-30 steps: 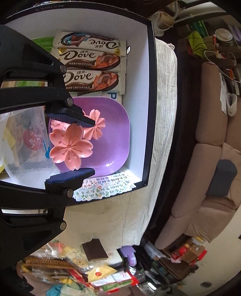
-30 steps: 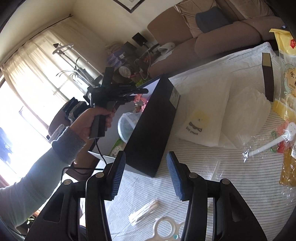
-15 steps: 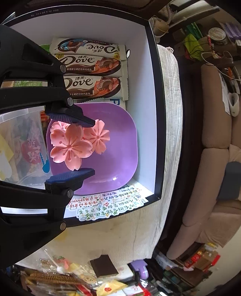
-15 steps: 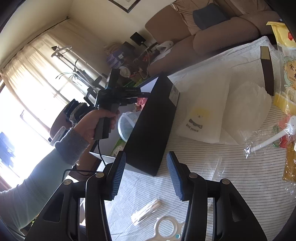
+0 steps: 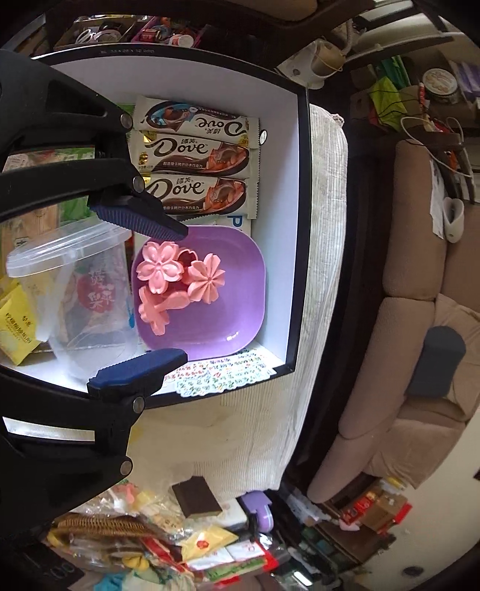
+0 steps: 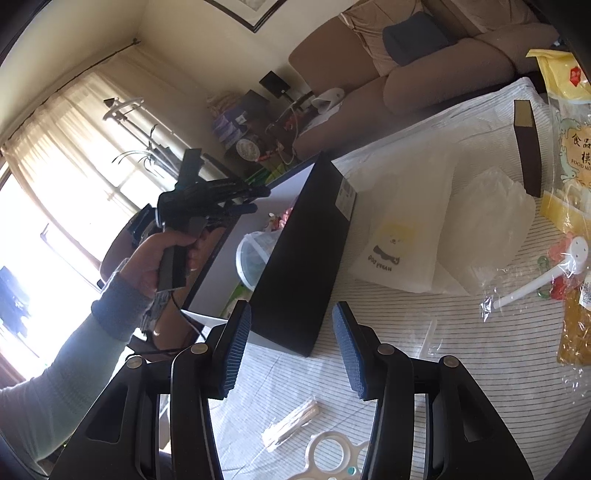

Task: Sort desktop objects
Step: 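Open the left tool and withdraw it from the box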

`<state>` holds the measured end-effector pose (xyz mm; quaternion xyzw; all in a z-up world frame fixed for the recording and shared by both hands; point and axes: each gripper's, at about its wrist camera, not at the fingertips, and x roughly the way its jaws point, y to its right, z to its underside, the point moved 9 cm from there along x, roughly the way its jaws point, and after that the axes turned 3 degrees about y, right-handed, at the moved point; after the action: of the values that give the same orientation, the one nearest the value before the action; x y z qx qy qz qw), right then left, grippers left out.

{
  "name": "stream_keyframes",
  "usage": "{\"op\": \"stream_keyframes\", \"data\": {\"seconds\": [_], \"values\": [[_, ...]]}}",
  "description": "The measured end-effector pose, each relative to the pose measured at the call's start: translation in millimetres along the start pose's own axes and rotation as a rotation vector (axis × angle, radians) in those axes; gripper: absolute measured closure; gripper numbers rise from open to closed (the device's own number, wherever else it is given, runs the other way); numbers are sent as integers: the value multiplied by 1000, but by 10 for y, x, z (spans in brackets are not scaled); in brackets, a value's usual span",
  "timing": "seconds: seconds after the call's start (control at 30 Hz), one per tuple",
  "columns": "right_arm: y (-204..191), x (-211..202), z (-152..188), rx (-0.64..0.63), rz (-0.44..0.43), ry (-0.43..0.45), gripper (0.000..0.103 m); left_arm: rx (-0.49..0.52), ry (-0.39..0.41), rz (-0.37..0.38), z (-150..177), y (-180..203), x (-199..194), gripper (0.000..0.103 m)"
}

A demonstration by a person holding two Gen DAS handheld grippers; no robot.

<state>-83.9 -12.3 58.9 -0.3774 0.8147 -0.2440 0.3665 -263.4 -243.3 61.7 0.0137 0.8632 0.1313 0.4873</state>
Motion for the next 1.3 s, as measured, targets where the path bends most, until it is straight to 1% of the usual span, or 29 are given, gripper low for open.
{"op": "stream_keyframes", "data": {"seconds": [0.07, 0.17, 0.23, 0.3, 0.37, 0.4, 0.47, 0.5, 0.53, 0.57, 0.63, 0.7, 0.73, 0.87, 0.97, 1.03, 1.1, 1.17, 1.23, 1.3], "values": [[37, -48, -33, 7, 5, 14, 54, 22, 20, 28, 90, 34, -211, 45], [124, -150, -105, 18, 27, 41, 54, 68, 81, 58, 327, 153, -624, 36], [227, -266, -183, 16, 67, 70, 53, 99, 121, 93, 528, 302, -882, 31], [387, -423, -273, 18, 127, 106, 50, 138, 147, 149, 772, 525, -1094, 25], [564, -588, -343, 43, 161, 140, 42, 156, 171, 197, 989, 737, -1240, 20], [646, -665, -371, 56, 172, 154, 40, 162, 175, 229, 1110, 869, -1279, 15], [796, -789, -389, 77, 201, 166, 28, 163, 181, 291, 1363, 1142, -1301, 10], [866, -848, -391, 83, 220, 171, 23, 165, 179, 318, 1469, 1278, -1292, 5], [916, -891, -393, 88, 231, 177, 14, 169, 176, 342, 1567, 1403, -1262, 1], [963, -931, -394, 95, 243, 183, 8, 169, 174, 359, 1647, 1518, -1231, 0], [1056, -996, -382, 106, 268, 188, 0, 165, 149, 406, 1823, 1756, -1118, 0], [1146, -1032, -372, 112, 304, 184, 0, 151, 129, 447, 1957, 1916, -1014, 0], [1187, -1037, -363, 114, 316, 178, 0, 143, 125, 451, 2013, 1973, -957, 0], [1370, -1038, -335, 90, 404, 158, 0, 158, 109, 406, 2216, 2077, -784, 0], [1491, -1005, -372, 70, 454, 169, 0, 190, 109, 330, 2306, 2024, -669, 0], [1553, -963, -434, 38, 492, 185, 0, 188, 119, 303, 2352, 1962, -629, 0], [1633, -898, -474, 13, 543, 185, 0, 180, 104, 298, 2418, 1893, -580, 0], [1703, -786, -487, -21, 590, 162, 0, 189, 88, 287, 2436, 1837, -546, 0], [1761, -662, -481, -84, 661, 128, 1, 189, 94, 275, 2423, 1757, -557, 0], [1816, -527, -444, -144, 718, 86, 1, 168, 84, 284, 2406, 1695, -539, 0]]}}
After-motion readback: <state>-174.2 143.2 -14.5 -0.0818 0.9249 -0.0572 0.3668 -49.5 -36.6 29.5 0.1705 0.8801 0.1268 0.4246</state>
